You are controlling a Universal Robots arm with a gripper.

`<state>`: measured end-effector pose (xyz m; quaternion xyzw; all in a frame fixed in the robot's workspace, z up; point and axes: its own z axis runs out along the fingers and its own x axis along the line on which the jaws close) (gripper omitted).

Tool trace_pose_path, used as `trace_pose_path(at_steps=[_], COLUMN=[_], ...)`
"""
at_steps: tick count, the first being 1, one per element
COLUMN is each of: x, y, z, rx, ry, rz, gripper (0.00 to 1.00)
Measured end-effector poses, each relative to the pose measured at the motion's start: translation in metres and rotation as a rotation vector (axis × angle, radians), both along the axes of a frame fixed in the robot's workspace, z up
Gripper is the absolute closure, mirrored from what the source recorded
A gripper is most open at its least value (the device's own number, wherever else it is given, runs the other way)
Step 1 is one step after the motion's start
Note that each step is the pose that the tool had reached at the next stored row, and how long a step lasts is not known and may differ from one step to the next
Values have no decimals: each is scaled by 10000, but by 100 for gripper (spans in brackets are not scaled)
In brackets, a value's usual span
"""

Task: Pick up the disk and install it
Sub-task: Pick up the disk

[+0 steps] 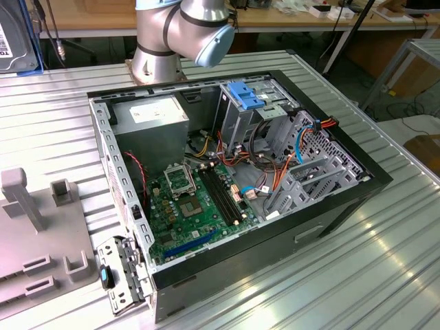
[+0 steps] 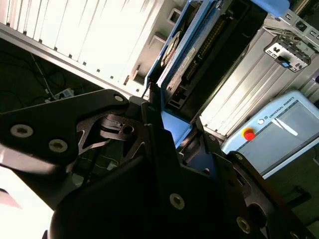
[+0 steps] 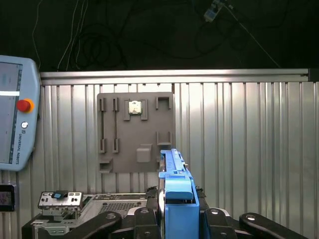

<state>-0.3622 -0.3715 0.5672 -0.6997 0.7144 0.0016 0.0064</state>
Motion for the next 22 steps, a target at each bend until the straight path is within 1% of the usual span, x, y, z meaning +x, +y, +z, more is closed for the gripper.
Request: trace_pose_path(at_steps=[4, 8, 15, 22], x=[80, 123, 289, 414], y=[0, 0, 0, 0], z=[0, 0, 0, 0], rx=[1, 0, 0, 0], ry=[0, 0, 0, 1], rz=[0, 0, 0, 0], gripper=[63, 63, 63, 63])
